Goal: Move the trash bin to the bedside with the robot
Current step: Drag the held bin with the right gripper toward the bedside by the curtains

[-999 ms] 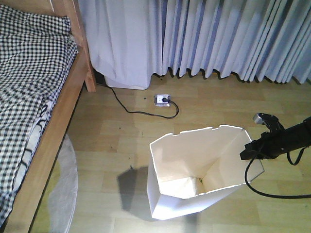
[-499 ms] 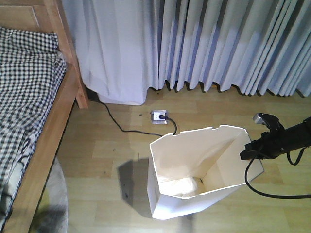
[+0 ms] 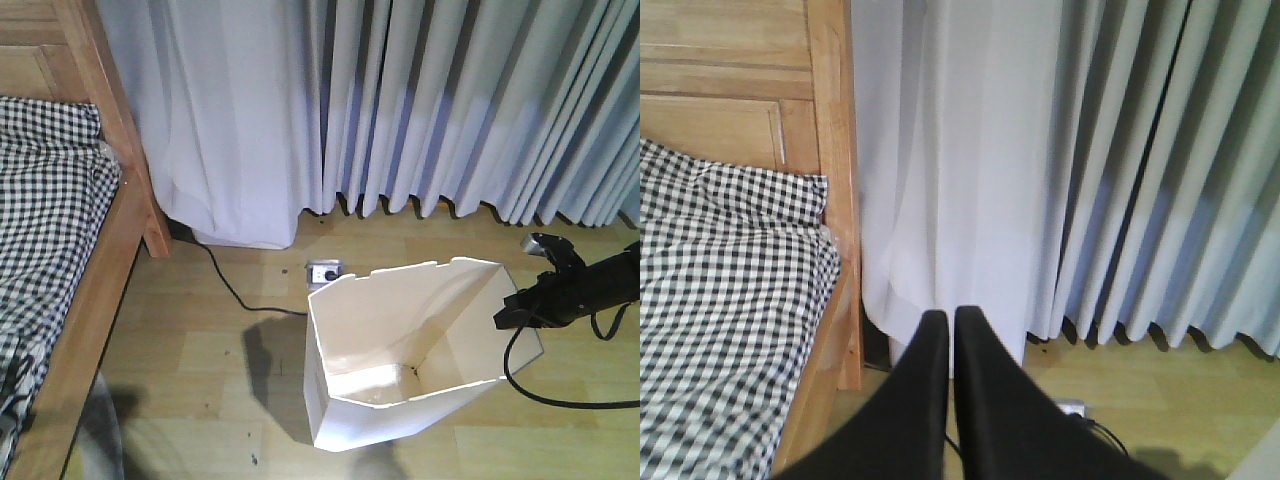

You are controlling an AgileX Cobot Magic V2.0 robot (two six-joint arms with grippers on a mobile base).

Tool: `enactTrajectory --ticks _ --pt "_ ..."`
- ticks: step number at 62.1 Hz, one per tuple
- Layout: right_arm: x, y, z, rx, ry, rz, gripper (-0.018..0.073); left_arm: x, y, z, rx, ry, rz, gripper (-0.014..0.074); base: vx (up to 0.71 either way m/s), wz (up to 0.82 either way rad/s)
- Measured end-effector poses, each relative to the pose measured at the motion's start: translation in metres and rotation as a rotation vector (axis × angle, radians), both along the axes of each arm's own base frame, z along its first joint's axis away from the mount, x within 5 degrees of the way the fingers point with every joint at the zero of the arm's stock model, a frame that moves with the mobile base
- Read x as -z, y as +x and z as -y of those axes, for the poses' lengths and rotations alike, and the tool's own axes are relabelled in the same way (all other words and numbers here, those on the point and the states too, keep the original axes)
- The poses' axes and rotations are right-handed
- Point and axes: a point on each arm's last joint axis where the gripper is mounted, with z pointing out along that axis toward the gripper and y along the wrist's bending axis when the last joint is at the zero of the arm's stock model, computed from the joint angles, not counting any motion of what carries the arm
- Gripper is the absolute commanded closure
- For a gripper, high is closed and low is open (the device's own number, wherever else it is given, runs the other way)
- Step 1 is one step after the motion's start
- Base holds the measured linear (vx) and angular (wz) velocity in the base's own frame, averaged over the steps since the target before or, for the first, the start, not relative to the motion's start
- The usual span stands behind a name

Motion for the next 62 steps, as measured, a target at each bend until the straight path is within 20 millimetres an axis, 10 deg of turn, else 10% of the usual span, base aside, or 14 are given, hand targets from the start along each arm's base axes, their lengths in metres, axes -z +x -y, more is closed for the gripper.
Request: enactTrajectory --ticks 62 --pt "-0.0001 0.0001 -0.0001 0.002 0.001 0.0 0.0564 0.0 0.0 0.0 0.0 0.0 0.0 0.0602 0.06 0.0"
